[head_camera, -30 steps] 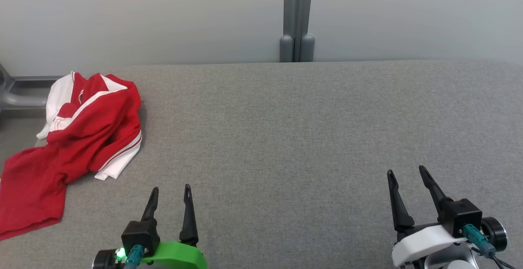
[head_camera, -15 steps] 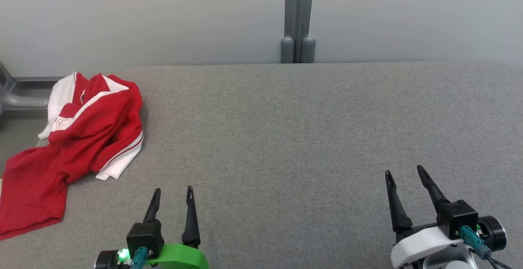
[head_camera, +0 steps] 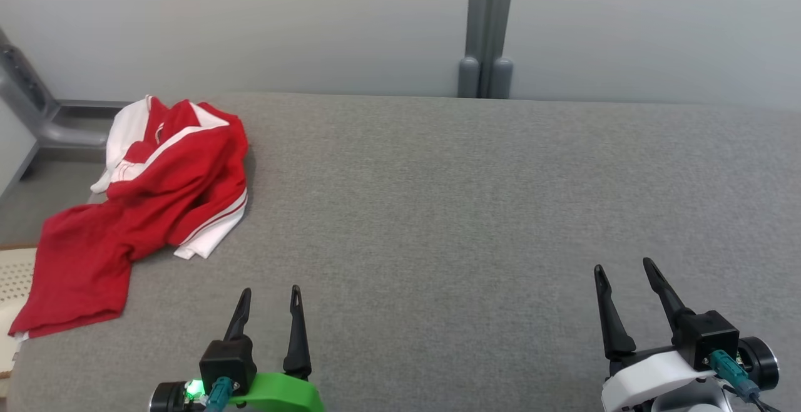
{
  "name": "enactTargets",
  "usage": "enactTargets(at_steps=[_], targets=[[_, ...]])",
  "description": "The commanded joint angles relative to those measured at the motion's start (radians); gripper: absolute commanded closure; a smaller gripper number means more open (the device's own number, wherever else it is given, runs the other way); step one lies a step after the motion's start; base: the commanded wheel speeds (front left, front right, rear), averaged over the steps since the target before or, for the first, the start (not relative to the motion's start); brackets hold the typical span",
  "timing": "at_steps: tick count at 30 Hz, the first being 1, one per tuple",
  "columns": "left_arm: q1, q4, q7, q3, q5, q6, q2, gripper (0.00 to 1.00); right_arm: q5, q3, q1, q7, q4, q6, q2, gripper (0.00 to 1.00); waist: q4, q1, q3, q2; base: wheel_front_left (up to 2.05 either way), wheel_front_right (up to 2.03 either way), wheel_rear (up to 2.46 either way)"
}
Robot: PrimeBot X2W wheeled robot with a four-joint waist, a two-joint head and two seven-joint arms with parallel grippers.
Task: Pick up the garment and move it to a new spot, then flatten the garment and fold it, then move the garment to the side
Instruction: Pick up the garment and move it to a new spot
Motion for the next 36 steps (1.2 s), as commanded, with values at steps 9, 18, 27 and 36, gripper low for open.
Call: enactTargets(at_steps=[9, 18, 27, 36], targets=[[-0.032, -0.009, 0.000, 0.036, 0.027, -0.003, 0.006, 0.00, 0.016, 0.014, -0.017, -0.004, -0.008, 0.000, -0.003, 0.00, 0.267, 0.0000, 0.008, 0.0000, 0.00, 0.00, 0.00], [-0.038, -0.022, 0.000, 0.066, 0.016, 0.004, 0.006, 0.00, 0.012, 0.060, -0.052, -0.004, 0.004, 0.000, -0.003, 0.00, 0.378, 0.0000, 0.023, 0.0000, 0.00, 0.00, 0.00], [-0.009, -0.043, 0.000, 0.080, 0.017, -0.002, 0.005, 0.00, 0.014, 0.098, -0.074, -0.004, 0.018, 0.000, -0.004, 0.00, 0.375, 0.0000, 0.020, 0.0000, 0.00, 0.00, 0.00], [-0.034, -0.114, 0.000, 0.179, 0.026, -0.042, 0.036, 0.00, 0.021, 0.064, -0.030, -0.004, -0.014, 0.000, -0.003, 0.00, 0.324, 0.0000, 0.011, 0.0000, 0.00, 0.00, 0.00]])
